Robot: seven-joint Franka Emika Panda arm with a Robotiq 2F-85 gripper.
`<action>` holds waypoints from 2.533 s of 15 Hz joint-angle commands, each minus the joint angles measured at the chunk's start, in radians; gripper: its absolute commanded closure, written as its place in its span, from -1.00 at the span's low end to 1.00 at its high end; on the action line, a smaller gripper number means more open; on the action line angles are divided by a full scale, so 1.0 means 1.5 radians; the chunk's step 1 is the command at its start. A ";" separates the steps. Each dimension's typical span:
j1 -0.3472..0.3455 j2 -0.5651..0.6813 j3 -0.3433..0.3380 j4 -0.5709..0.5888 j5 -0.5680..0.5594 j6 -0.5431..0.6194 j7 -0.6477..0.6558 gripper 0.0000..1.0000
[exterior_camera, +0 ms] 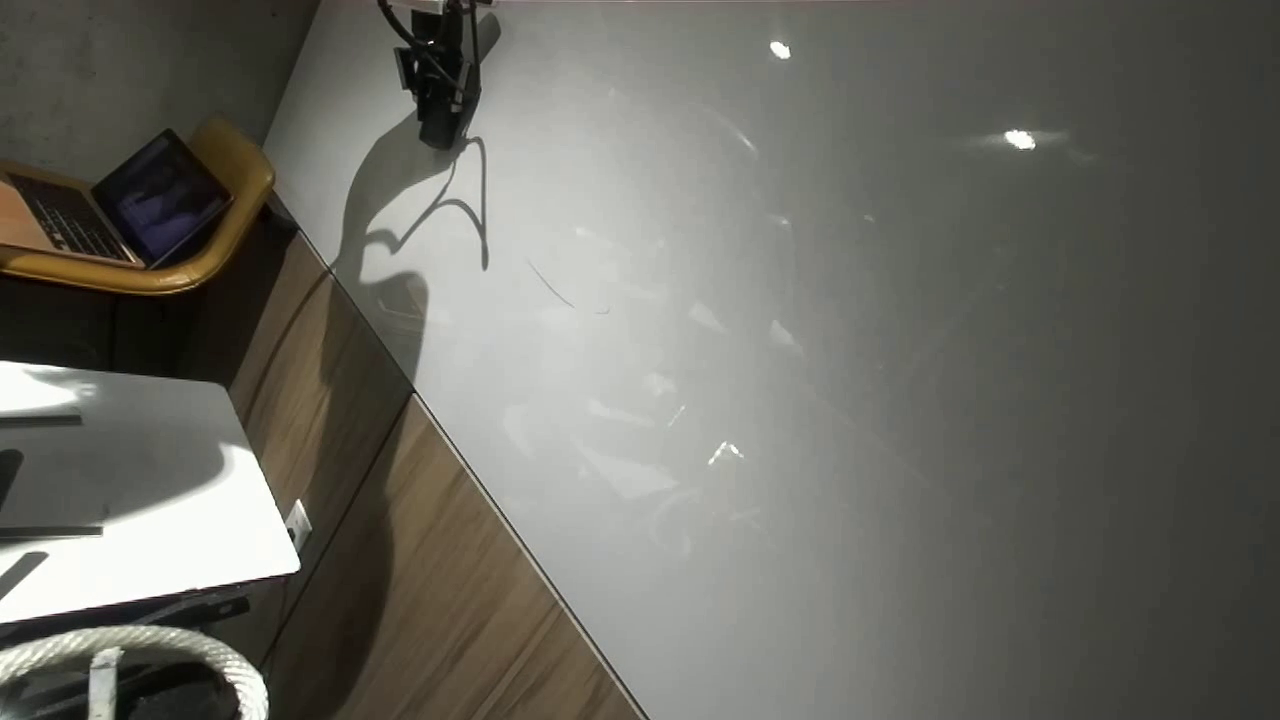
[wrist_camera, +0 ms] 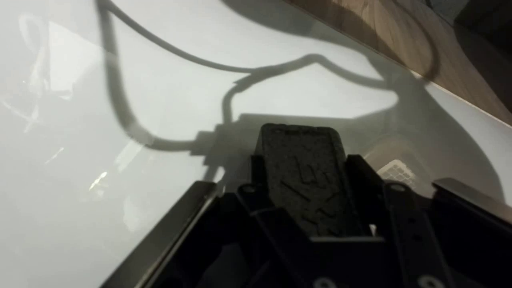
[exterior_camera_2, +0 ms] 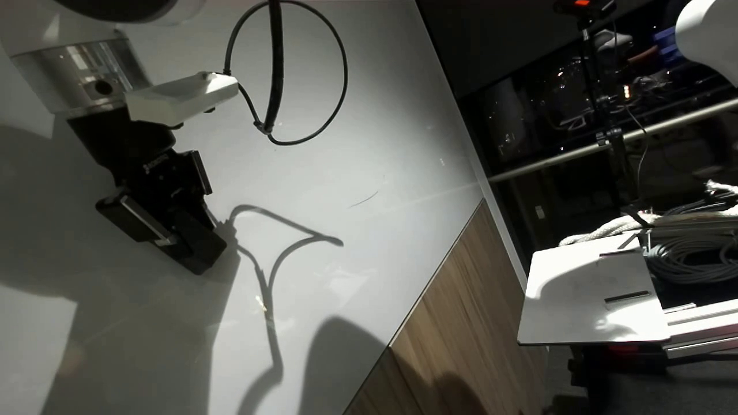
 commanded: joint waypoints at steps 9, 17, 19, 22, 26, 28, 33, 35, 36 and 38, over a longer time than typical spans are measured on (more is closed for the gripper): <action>-0.121 -0.173 -0.037 -0.301 0.015 0.100 0.022 0.43; -0.222 -0.321 -0.070 -0.657 -0.018 0.322 0.110 0.43; -0.258 -0.338 -0.094 -0.718 -0.035 0.380 0.118 0.43; -0.307 -0.349 -0.124 -0.735 -0.039 0.433 0.115 0.43; -0.342 -0.355 -0.134 -0.686 -0.031 0.438 0.108 0.43; -0.350 -0.356 -0.131 -0.674 -0.028 0.437 0.107 0.43; -0.368 -0.354 -0.138 -0.667 -0.036 0.444 0.099 0.43; -0.379 -0.359 -0.145 -0.674 -0.039 0.447 0.085 0.43; -0.386 -0.363 -0.149 -0.676 -0.041 0.449 0.080 0.43; -0.404 -0.370 -0.157 -0.673 -0.038 0.452 0.059 0.43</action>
